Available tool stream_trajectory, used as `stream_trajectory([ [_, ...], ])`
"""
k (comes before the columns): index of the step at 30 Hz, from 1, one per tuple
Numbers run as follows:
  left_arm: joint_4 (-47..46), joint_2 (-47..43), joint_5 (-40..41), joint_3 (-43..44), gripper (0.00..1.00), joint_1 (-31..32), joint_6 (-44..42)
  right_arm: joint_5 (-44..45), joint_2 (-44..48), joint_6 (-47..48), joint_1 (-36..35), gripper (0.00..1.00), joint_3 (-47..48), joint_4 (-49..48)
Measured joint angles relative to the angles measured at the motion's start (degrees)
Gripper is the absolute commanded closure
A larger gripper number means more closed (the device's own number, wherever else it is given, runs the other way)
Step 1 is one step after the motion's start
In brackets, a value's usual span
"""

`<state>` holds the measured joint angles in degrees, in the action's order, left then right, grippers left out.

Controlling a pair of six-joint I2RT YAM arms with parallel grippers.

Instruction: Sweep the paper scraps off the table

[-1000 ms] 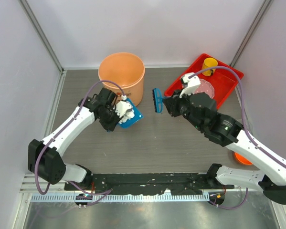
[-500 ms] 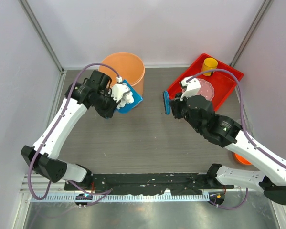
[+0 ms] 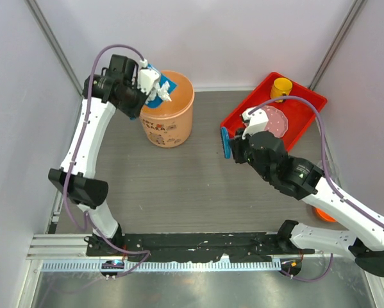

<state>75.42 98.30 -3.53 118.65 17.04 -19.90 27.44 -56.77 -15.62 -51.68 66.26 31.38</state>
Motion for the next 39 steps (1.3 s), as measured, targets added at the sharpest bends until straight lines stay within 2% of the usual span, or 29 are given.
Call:
stream_trajectory([
  [5, -1.9, 8.9, 12.8, 14.9, 1.00, 0.0, -2.6, -0.1, 1.1, -0.2, 0.0, 0.99, -0.9, 0.1],
  [8, -6.6, 10.6, 22.3, 15.4, 1.00, 0.5, -7.3, -0.1, 1.9, -0.5, 0.0, 0.99, -1.7, 0.3],
  [11, -15.8, 9.0, 32.2, 7.0, 1.00, 1.6, -14.3, -0.1, 2.4, -0.6, 0.0, 0.99, -2.2, 0.4],
  [14, -28.0, 6.7, 41.5, -5.9, 1.00, 4.0, -24.9, -0.2, 2.4, -0.6, 0.0, 0.99, -2.3, 0.4],
  [17, -41.7, 6.2, 47.6, -15.8, 1.00, 6.5, -36.9, -0.4, 2.4, -0.6, 0.0, 0.99, -2.3, 0.4],
  [20, -54.3, 5.7, 50.5, -21.9, 1.00, 8.1, -48.4, -0.5, 2.4, -0.6, 0.0, 0.99, -2.3, 0.4],
  [25, -82.2, 2.3, 52.8, -32.1, 1.00, 8.9, -71.2, -0.6, 2.4, -0.8, 0.0, 0.99, -2.4, 0.4],
  [28, -93.5, 2.1, 53.7, -33.3, 1.00, 8.7, -80.4, -0.6, 2.4, -0.8, 0.0, 0.99, -2.8, 0.3],
  [30, -97.7, 2.1, 54.4, -33.2, 1.00, 8.7, -83.1, -0.8, 2.5, -0.8, 0.0, 0.99, -3.1, 0.3],
  [32, -97.7, 1.9, 55.5, -32.3, 1.00, 8.7, -82.2, -1.0, 2.5, -0.8, 0.0, 0.99, -3.5, 0.3],
  [34, -89.5, 1.6, 56.4, -28.3, 1.00, 8.7, -75.8, -1.1, 2.7, -0.8, 0.0, 0.99, -3.9, 0.3],
  [37, -64.0, 1.3, 52.2, -16.1, 1.00, 8.5, -56.1, -1.2, 3.2, -0.8, 0.0, 0.99, -4.6, 0.4],
  [39, -48.9, -0.2, 45.9, -8.9, 1.00, 8.4, -44.3, -1.2, 3.7, -0.7, 0.0, 0.99, -4.9, 0.4],
])
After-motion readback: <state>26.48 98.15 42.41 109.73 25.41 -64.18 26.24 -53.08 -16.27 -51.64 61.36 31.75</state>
